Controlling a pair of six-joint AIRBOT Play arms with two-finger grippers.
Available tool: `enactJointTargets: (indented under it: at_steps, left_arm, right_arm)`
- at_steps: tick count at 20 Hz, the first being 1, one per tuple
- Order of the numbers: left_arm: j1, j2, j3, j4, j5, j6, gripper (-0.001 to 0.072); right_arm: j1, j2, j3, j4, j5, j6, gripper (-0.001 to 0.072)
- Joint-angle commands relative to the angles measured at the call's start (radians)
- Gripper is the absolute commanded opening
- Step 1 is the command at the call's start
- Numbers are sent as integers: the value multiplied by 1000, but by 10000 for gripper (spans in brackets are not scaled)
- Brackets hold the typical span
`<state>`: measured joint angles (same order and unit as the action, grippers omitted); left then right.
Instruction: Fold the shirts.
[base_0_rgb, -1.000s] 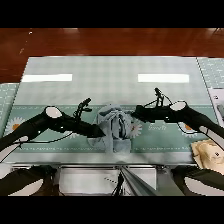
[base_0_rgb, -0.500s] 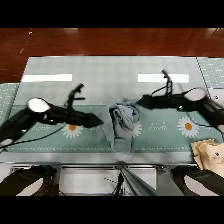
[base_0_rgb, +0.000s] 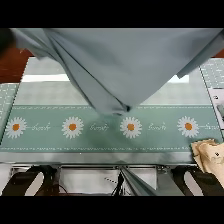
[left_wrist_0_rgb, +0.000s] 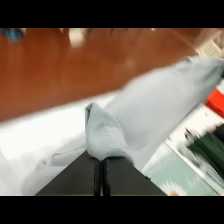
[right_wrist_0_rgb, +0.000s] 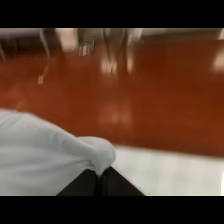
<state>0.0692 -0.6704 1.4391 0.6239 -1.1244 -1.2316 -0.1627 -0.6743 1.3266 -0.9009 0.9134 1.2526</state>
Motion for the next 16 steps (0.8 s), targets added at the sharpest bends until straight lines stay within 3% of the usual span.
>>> enactJointTargets:
  at_steps: [1, 4, 8, 12, 16]
  left_arm:
    - [38, 21, 272, 14, 62, -18, 22]
    - [38, 21, 406, 14, 140, -10, 22]
    - [38, 21, 463, 27, 134, -11, 22]
    - [38, -3, 463, 134, -45, -59, 23]
    - [38, -50, 376, 169, -241, -84, 23]
  right_arm:
    - [-23, 57, 177, -18, -57, 71, 23]
    - [-23, 57, 298, -27, -104, 76, 23]
    - [-23, 53, 426, -92, -164, 87, 23]
    - [-23, 25, 455, -258, -157, 192, 23]
    - [-23, -133, 455, -219, -151, 229, 24]
